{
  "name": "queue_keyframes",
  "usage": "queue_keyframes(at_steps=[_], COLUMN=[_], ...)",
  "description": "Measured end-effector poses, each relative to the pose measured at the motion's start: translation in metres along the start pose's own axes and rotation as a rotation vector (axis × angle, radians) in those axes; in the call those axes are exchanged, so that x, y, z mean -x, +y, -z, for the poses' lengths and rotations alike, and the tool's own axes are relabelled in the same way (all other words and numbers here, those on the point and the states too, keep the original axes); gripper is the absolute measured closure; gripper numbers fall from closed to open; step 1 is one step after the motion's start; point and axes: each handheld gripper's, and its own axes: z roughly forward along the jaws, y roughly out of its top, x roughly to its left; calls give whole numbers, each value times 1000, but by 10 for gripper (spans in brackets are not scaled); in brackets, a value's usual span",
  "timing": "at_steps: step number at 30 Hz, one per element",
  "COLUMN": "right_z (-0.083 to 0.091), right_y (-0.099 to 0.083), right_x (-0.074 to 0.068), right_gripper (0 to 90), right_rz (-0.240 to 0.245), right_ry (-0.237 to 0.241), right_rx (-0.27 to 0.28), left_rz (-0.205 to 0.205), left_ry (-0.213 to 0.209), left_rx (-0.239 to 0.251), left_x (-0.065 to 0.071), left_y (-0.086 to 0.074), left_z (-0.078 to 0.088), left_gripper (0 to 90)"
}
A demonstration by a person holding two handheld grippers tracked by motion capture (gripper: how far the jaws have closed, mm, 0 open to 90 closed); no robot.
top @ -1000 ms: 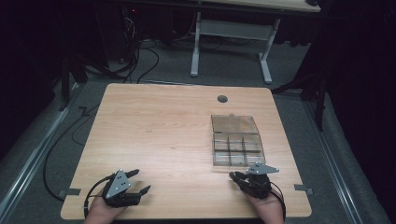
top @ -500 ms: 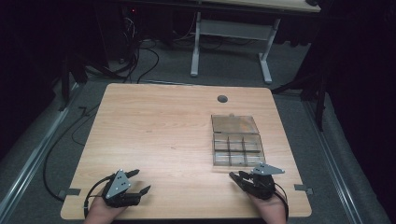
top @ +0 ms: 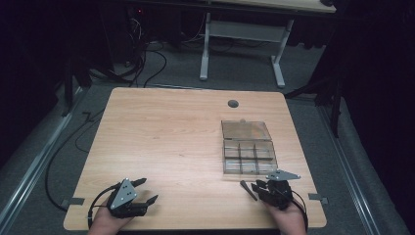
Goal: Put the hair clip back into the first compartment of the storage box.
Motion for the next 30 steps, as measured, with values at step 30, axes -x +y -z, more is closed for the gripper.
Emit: queue_keyframes(at_steps=[30], right_z=[2], right_y=[21], right_x=[0], right_gripper=[673], right_rz=[11], right_ry=[-25], right_rx=[-238], left_rz=[-19], left_ry=[-15], left_rx=[1], left_x=[1], left_y=[0], left_z=[0], left_gripper=[293])
